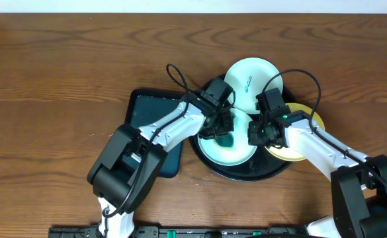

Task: Clean dirty plates on tray and stack at the side
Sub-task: 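Scrub the mint plate held by the right gripper with the left-held sponge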

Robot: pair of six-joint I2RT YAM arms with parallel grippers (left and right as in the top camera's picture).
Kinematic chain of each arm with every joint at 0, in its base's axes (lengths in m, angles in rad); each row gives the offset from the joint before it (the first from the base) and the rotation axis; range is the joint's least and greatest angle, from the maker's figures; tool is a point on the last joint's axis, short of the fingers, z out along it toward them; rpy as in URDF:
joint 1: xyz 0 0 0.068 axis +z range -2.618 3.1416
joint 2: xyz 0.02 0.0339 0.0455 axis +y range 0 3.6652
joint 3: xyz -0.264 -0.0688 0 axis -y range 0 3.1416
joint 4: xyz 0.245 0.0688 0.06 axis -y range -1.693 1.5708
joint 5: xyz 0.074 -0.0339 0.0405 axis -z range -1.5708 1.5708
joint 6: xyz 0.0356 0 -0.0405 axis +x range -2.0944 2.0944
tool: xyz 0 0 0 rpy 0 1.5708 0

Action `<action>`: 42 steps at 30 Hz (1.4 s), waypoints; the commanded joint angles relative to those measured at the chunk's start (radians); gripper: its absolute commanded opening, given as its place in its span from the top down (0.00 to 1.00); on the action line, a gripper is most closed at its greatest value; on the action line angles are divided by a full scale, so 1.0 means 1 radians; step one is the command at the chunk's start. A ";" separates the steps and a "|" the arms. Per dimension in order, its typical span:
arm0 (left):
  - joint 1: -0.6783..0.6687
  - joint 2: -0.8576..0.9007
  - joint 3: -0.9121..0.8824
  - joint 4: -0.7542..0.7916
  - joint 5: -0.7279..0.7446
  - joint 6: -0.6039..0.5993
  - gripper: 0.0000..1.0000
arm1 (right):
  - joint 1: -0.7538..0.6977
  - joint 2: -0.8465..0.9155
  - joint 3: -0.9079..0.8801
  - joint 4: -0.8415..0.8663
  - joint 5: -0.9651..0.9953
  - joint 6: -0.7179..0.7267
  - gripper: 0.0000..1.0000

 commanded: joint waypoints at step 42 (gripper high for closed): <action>0.021 0.071 0.023 -0.288 -0.463 0.083 0.91 | 0.003 -0.004 0.003 -0.022 0.031 -0.035 0.99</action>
